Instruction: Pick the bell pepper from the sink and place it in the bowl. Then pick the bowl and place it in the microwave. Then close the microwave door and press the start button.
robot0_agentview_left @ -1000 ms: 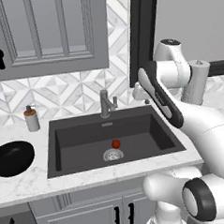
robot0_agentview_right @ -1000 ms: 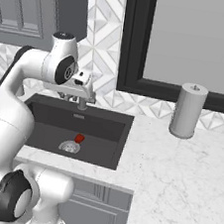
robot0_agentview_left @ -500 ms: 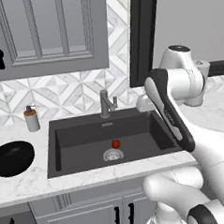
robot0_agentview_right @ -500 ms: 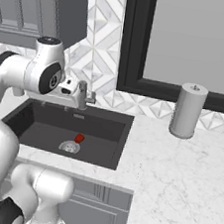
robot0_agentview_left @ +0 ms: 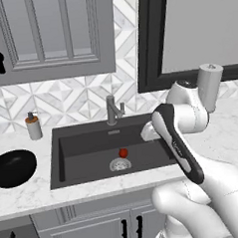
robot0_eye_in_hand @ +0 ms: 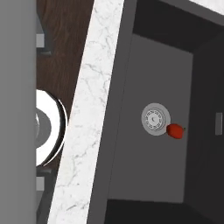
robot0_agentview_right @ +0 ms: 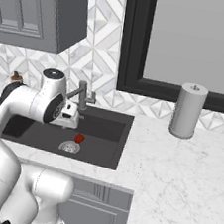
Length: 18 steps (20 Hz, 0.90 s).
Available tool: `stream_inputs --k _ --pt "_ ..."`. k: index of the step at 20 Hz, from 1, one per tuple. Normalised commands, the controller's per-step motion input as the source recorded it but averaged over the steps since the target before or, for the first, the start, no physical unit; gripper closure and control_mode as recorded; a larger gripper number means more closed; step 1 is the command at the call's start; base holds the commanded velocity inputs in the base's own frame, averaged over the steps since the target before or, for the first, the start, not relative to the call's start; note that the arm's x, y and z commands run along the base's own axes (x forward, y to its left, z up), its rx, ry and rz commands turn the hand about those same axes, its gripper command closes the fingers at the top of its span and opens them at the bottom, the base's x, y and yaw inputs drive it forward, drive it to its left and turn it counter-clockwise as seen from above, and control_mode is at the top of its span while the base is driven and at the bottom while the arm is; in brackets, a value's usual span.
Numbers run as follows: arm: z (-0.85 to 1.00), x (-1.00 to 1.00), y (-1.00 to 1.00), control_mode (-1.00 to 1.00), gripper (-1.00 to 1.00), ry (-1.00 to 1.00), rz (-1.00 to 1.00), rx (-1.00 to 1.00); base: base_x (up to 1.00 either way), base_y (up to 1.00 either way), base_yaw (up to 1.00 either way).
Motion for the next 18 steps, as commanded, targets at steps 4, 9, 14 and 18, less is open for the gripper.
stream_inputs --k 4,9,14,18 --pt "-0.51 0.51 0.00 -1.00 -1.00 0.00 0.04 0.00 0.00 0.00 0.00" --pt "-0.48 0.64 0.00 -1.00 -1.00 0.00 0.04 0.00 0.00 0.00 0.00" --pt "-0.38 0.60 0.01 -1.00 -1.00 0.01 0.04 0.00 0.00 0.00 0.00" --pt "-0.23 0.33 0.01 -1.00 -1.00 0.00 0.04 0.00 0.00 0.00 0.00"
